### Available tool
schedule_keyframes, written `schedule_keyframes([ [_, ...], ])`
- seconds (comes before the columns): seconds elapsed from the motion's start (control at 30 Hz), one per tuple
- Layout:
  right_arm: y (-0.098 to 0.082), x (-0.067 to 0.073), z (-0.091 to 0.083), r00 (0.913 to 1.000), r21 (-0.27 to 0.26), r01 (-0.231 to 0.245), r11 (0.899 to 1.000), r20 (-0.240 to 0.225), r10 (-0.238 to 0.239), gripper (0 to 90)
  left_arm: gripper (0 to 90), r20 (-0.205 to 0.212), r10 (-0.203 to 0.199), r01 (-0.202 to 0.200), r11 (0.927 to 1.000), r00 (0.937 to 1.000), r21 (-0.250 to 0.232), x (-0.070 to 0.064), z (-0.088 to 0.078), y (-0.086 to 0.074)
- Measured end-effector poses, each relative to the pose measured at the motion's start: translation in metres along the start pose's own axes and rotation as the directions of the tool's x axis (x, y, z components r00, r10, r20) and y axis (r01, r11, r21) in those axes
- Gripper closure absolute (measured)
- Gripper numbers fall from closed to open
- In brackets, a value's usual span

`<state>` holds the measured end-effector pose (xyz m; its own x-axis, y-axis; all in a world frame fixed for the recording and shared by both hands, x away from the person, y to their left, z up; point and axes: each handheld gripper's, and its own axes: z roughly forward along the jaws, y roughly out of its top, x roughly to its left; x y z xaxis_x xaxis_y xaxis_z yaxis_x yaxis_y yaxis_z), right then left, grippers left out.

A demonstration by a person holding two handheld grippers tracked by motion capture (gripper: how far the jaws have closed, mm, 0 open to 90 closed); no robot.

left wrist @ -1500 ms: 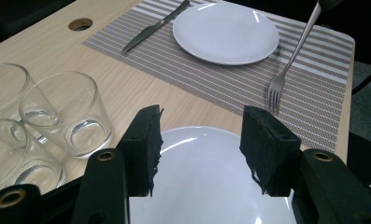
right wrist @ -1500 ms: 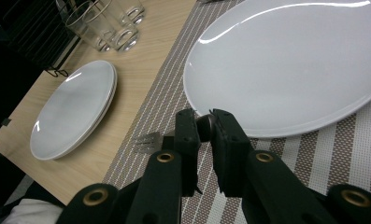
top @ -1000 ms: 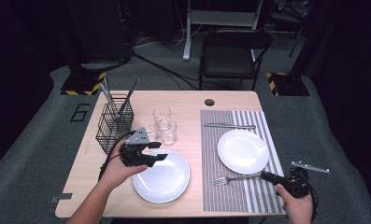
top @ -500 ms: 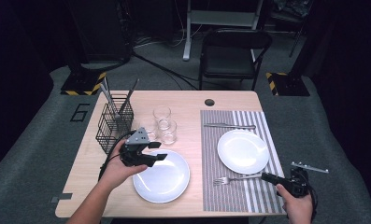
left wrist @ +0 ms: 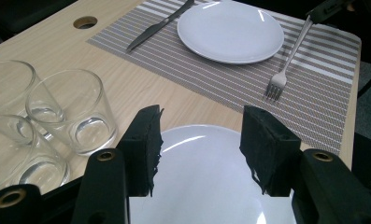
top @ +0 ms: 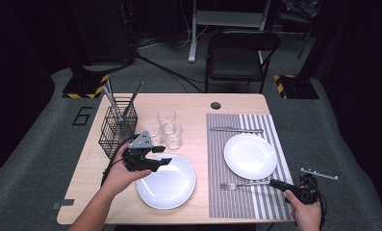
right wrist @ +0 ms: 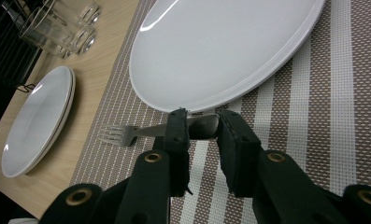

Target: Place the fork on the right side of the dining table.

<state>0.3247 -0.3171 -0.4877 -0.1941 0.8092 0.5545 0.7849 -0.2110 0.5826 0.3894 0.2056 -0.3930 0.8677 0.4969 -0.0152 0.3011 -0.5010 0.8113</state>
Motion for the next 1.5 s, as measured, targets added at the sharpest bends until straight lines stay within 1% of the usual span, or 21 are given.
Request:
schedule_keyframes([
  [0.33, -0.001, -0.004, 0.002, 0.9997, 0.000, -0.010, 1.000, 0.023, 0.010, 72.4, 47.8, -0.004, -0.007, 0.007, 0.9999, 1.0000, -0.009, 0.000, 0.000, 0.000],
  [0.47, 0.000, -0.006, 0.003, 0.9992, 0.001, -0.014, 1.000, 0.037, 0.014, 71.7, 47.8, -0.003, 0.000, 0.000, 1.0000, 1.0000, -0.004, 0.001, -0.001, 0.000],
  [0.6, -0.001, -0.008, 0.004, 0.9990, 0.004, -0.019, 1.000, 0.041, 0.019, 71.7, 47.8, -0.004, -0.007, 0.006, 0.9999, 1.0000, -0.009, 0.000, 0.000, 0.000],
  [0.73, -0.001, -0.010, 0.005, 0.9987, 0.006, -0.027, 1.000, 0.044, 0.026, 71.8, 47.8, -0.004, -0.006, 0.006, 1.0000, 1.0000, -0.006, 0.000, -0.001, 0.000],
  [0.87, -0.001, -0.012, 0.006, 0.9985, 0.003, -0.024, 1.000, 0.049, 0.024, 71.7, 47.8, -0.005, -0.006, 0.006, 1.0000, 1.0000, -0.004, 0.000, -0.001, 0.000],
  [0.97, -0.001, -0.013, 0.007, 0.9982, 0.004, -0.034, 0.999, 0.050, 0.034, 71.7, 47.8, -0.002, -0.004, 0.004, 1.0000, 1.0000, -0.001, 0.000, -0.001, 0.000],
  [1.0, -0.001, -0.014, 0.007, 0.9982, 0.001, -0.028, 1.000, 0.053, 0.028, 71.8, 47.8, -0.002, -0.004, 0.004, 1.0000, 1.0000, -0.001, 0.000, -0.001, 0.000],
  [1.07, -0.001, -0.014, 0.008, 0.9977, 0.003, -0.037, 0.999, 0.056, 0.037, 71.8, 47.8, -0.003, -0.003, 0.003, 1.0000, 1.0000, 0.001, 0.000, -0.001, 0.000],
  [1.13, -0.002, -0.016, 0.009, 0.9977, 0.003, -0.036, 0.999, 0.057, 0.036, 71.8, 47.8, -0.003, -0.001, 0.001, 1.0000, 1.0000, 0.000, 0.000, -0.001, 0.000],
  [1.27, -0.002, -0.019, 0.009, 0.9965, 0.012, -0.056, 0.998, 0.062, 0.055, 71.7, 47.8, -0.002, -0.002, 0.002, 1.0000, 1.0000, 0.000, 0.000, -0.001, -0.001],
  [1.33, -0.003, -0.022, 0.011, 0.9967, 0.006, -0.057, 0.998, 0.059, 0.057, 71.6, 47.8, -0.002, -0.002, 0.002, 1.0000, 1.0000, 0.001, 0.000, -0.001, -0.001],
  [1.37, -0.003, -0.022, 0.011, 0.9960, 0.009, -0.064, 0.998, 0.063, 0.063, 71.5, 47.8, -0.004, 0.004, -0.004, 1.0000, 1.0000, 0.003, 0.000, -0.001, -0.001],
  [1.5, -0.003, -0.025, 0.014, 0.9950, 0.015, -0.064, 0.998, 0.077, 0.063, 71.1, 47.8, -0.004, 0.004, -0.004, 1.0000, 1.0000, 0.002, 0.000, -0.001, -0.001],
])
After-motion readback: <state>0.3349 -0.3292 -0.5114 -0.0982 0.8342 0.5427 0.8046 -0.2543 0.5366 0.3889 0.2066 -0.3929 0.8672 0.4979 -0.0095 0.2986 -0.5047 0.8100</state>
